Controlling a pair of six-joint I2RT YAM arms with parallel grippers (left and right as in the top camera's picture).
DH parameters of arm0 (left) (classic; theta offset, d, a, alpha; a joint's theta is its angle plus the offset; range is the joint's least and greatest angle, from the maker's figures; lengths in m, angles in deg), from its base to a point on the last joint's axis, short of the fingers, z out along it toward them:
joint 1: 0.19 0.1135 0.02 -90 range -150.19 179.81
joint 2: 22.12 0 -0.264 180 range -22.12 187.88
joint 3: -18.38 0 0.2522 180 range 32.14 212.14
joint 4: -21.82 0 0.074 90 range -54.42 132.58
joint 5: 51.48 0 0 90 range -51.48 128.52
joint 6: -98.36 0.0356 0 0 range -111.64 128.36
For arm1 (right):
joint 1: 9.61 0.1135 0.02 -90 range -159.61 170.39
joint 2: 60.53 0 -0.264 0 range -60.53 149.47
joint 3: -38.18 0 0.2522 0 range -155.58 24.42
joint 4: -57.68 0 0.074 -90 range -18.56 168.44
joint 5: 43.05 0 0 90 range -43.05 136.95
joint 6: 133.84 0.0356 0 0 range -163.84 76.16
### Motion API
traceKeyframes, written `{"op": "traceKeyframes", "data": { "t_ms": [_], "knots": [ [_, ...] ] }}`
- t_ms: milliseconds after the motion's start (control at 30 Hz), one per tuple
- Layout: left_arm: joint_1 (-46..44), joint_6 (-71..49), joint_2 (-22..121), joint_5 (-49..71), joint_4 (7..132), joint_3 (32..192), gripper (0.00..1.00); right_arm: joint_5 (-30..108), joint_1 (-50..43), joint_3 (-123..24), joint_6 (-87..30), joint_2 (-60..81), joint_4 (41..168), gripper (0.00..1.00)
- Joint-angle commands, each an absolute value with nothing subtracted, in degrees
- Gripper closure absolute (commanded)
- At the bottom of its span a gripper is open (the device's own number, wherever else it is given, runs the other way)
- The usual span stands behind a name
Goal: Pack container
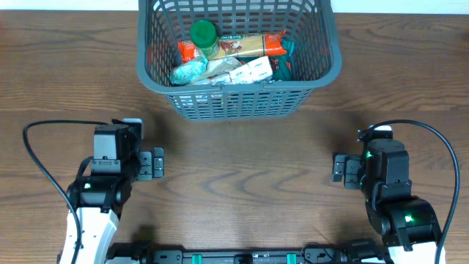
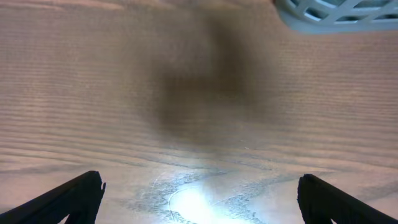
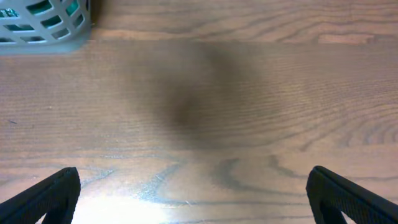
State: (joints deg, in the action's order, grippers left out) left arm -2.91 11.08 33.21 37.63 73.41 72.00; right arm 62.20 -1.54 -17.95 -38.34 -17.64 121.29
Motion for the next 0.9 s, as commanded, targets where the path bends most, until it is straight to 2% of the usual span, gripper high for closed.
{"op": "traceKeyframes", "data": {
  "t_ms": [0, 200, 367, 633, 867],
  "knots": [
    [-2.76, 10.04, 34.72, 38.09, 73.30, 72.11, 0.02, 63.05, -1.06, -17.64, -37.64, -17.79, 121.42, 0.01],
    [-2.76, 10.04, 36.49, 38.09, 73.25, 72.11, 0.01, 63.25, -1.06, -17.62, -37.79, -19.67, 121.39, 0.01],
    [-2.76, 10.04, 36.97, 38.11, 73.23, 72.11, 0.01, 61.91, -1.06, -16.26, -38.62, -29.46, 116.72, 0.01],
    [-2.76, 10.04, 36.99, 38.11, 73.23, 72.11, 0.01, 59.40, -1.80, 0.28, -39.59, -52.50, 96.04, 0.01],
    [-2.76, 10.04, 36.99, 38.11, 73.23, 72.11, 0.01, 54.35, -2.35, 16.11, -39.63, -60.26, 74.01, 0.01]
  ]
}}
